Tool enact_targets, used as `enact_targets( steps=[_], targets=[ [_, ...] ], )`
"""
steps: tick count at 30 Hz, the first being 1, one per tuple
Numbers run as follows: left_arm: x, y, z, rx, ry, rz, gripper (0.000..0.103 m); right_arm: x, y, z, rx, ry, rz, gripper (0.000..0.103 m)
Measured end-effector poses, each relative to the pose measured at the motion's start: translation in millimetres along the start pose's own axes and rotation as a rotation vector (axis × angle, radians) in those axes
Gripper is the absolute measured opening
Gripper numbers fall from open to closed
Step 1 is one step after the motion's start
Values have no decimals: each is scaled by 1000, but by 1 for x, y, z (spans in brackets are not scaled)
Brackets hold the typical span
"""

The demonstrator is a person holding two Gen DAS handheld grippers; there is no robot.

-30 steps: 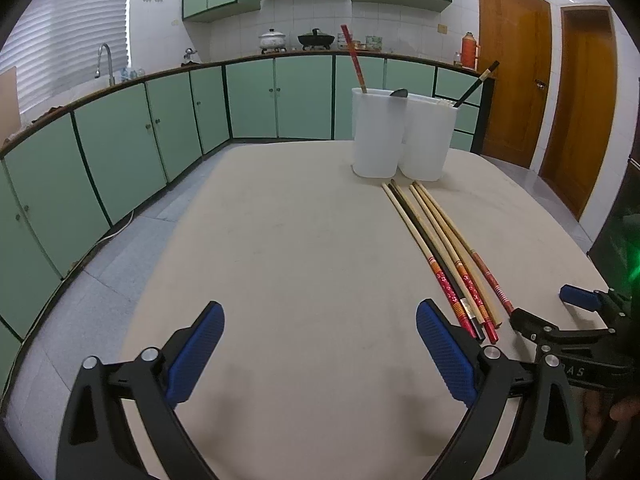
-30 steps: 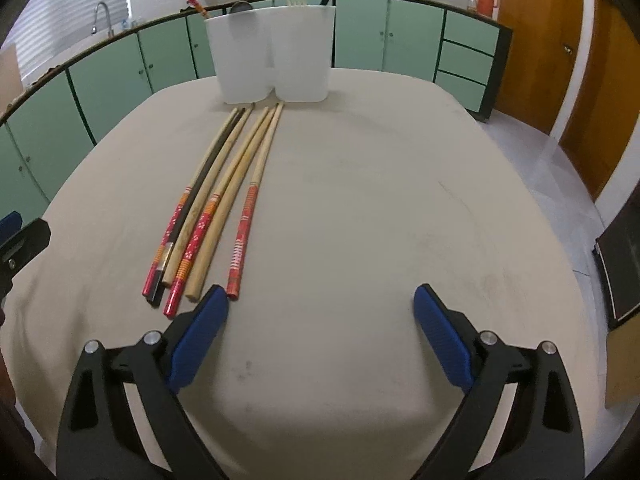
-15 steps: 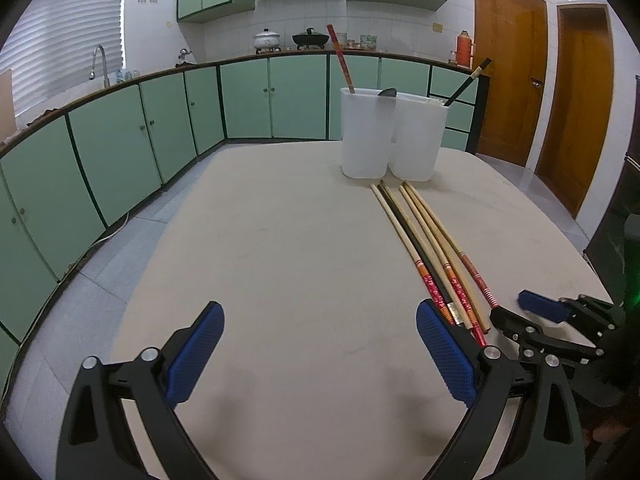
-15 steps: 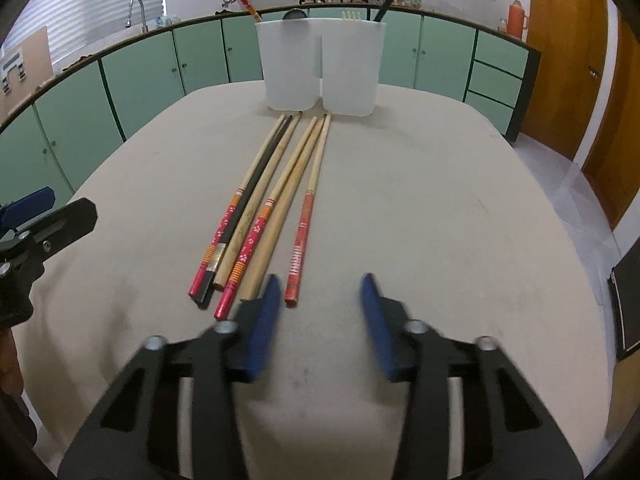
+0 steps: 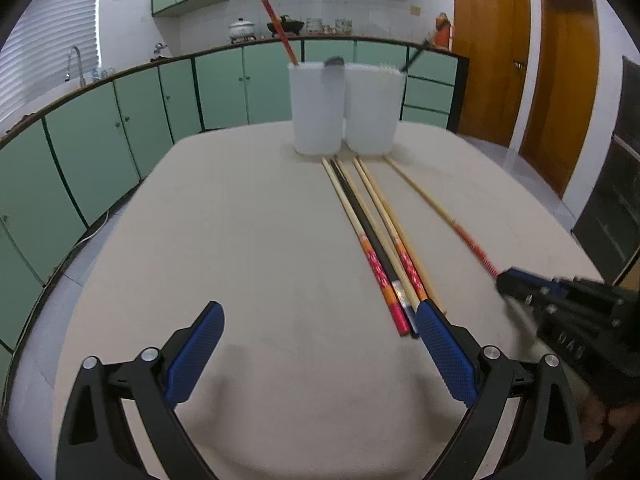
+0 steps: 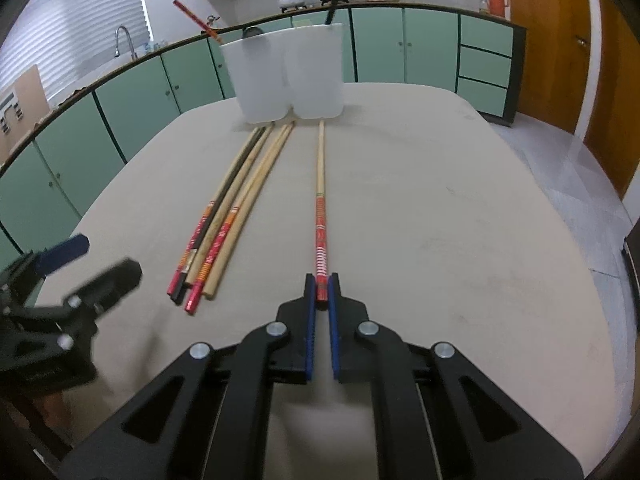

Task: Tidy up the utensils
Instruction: 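Grasp a red-patterned chopstick with the right tool while the left tool grasps another red-patterned chopstick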

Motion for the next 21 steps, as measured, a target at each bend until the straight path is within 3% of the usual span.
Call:
enact_targets(
  steps=[21],
  targets=[
    [-3,-20,-7,107,9,17,89,-3,-1,-3,-4,-10,15,5]
  ],
)
Point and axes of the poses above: each gripper's, at about its wrist camera, not at the fingertips, and y roughly against the way its jaws point, x to its left, z to its top, the point moved 1 cm from there along -y, roughly the way its jaws point, and after that the axes turned 6 degrees about -x, right-handed, at the moved point
